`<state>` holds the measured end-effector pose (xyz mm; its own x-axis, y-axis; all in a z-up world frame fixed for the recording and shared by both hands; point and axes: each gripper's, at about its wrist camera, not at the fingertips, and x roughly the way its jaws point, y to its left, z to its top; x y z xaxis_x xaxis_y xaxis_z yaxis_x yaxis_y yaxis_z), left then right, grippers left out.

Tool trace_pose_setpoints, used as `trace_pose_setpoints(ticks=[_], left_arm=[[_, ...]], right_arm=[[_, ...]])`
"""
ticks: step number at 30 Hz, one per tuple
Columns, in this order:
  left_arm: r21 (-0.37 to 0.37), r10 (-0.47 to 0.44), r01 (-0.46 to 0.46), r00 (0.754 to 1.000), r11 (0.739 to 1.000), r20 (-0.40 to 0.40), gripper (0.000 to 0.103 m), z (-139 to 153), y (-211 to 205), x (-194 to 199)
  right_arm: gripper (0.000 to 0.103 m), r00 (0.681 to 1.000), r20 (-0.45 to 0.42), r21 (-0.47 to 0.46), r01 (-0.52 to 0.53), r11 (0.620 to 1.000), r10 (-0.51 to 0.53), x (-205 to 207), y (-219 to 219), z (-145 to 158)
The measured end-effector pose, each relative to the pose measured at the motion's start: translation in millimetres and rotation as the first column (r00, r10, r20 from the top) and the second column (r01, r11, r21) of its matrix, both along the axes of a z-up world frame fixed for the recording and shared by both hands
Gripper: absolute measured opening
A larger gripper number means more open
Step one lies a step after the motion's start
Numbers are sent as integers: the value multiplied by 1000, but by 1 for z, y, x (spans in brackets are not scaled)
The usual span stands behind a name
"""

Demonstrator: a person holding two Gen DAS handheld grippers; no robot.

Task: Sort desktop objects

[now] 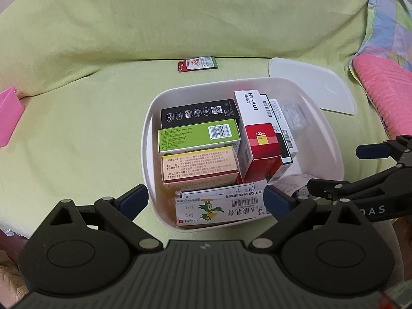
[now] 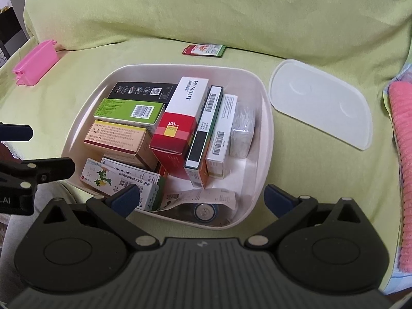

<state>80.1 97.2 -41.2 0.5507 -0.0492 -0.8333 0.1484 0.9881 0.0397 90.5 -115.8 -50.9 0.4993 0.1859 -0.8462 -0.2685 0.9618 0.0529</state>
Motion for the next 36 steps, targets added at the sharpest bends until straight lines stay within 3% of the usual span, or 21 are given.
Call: trace_pose_setpoints(ticks=[18,30,36], left_arm=[[-18,-25,24,999,1000,-28,97,-12,-7,24],[-37,-68,68,998,997,-13,97,-14,-2,58],[-13,-98,99,995,995,22,97,-10,10,84]], right_arm=[[102,1000,5,-10,5,1000,-5,16,-13,-1],[102,981,181,190,35,981,-70,49,-47,17],[102,984,178,153,-12,988,-15,83,-50,10]])
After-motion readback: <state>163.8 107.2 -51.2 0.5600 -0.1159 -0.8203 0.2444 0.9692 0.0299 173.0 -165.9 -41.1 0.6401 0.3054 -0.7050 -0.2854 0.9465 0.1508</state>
